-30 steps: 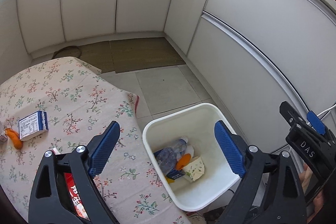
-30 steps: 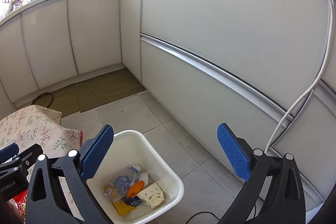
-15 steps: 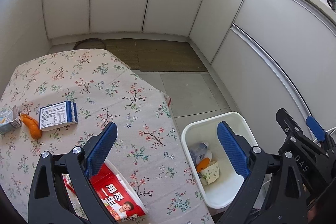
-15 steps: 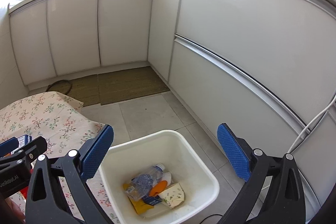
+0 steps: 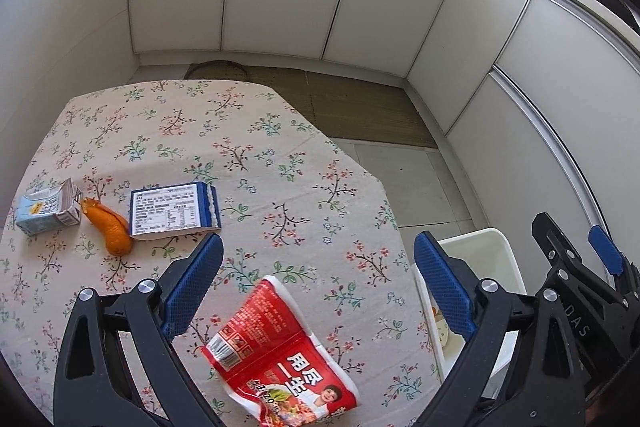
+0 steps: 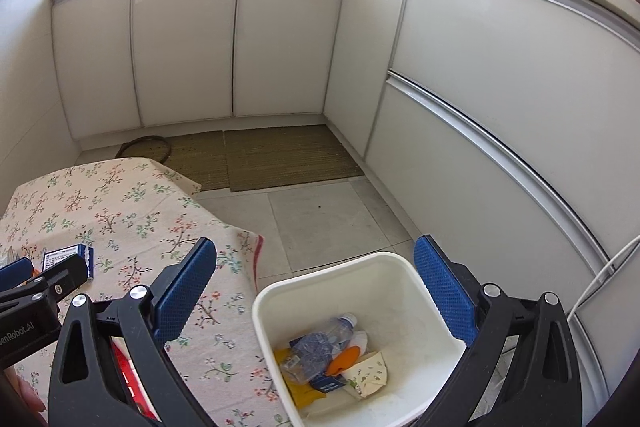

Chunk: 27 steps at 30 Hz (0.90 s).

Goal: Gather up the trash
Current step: 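Move both tools back over the table toward the remaining orange peel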

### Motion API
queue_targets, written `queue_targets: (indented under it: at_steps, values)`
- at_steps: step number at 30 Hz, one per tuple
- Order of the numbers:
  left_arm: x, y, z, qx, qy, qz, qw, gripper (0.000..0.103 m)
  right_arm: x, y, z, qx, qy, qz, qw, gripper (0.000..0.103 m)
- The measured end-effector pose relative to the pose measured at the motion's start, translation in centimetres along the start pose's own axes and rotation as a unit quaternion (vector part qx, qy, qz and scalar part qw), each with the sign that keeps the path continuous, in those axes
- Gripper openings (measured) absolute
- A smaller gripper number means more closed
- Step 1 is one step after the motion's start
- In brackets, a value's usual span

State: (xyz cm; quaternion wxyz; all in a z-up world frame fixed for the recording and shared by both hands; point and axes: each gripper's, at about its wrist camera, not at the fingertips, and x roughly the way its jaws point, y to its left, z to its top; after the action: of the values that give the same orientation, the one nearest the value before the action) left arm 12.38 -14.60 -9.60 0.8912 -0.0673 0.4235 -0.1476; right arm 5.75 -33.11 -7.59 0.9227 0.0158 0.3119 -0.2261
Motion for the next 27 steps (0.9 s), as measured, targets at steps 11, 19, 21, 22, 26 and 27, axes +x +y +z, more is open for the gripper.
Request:
queue_targets:
  at_steps: [11, 19, 21, 22, 26, 27]
  values:
    - [0.5, 5.7, 0.1, -0.047, 0.012, 0.031, 0.9983, 0.095, 0.8, 4.7, -0.1, -0.030, 0.014, 0.025, 0.999, 0.096]
    - [2.0, 11.3, -0.1, -0.112, 0.036, 0.064, 0.9911, 0.095, 1.3, 8.6, -0.6, -0.057, 0.027, 0.053, 0.997, 0.096]
    - [2.6, 13.3, -0.3, -0.141, 0.044, 0.075, 0.9862, 0.095, 1.6, 9.4, -0.8, -0.063, 0.033, 0.058, 0.996, 0.096]
    - [2.9, 14.3, -0.4, -0.157, 0.048, 0.077, 0.9834, 0.095, 1.8, 9.8, -0.9, -0.067, 0.036, 0.061, 0.995, 0.096]
    - [4.1, 18.1, -0.7, -0.225, 0.057, 0.084, 0.9692, 0.088, 2.5, 11.1, -1.3, -0.079, 0.046, 0.066, 0.994, 0.096]
    - [4.4, 19.0, -0.8, -0.239, 0.058, 0.088, 0.9652, 0.087, 2.7, 11.3, -1.4, -0.081, 0.049, 0.068, 0.993, 0.096]
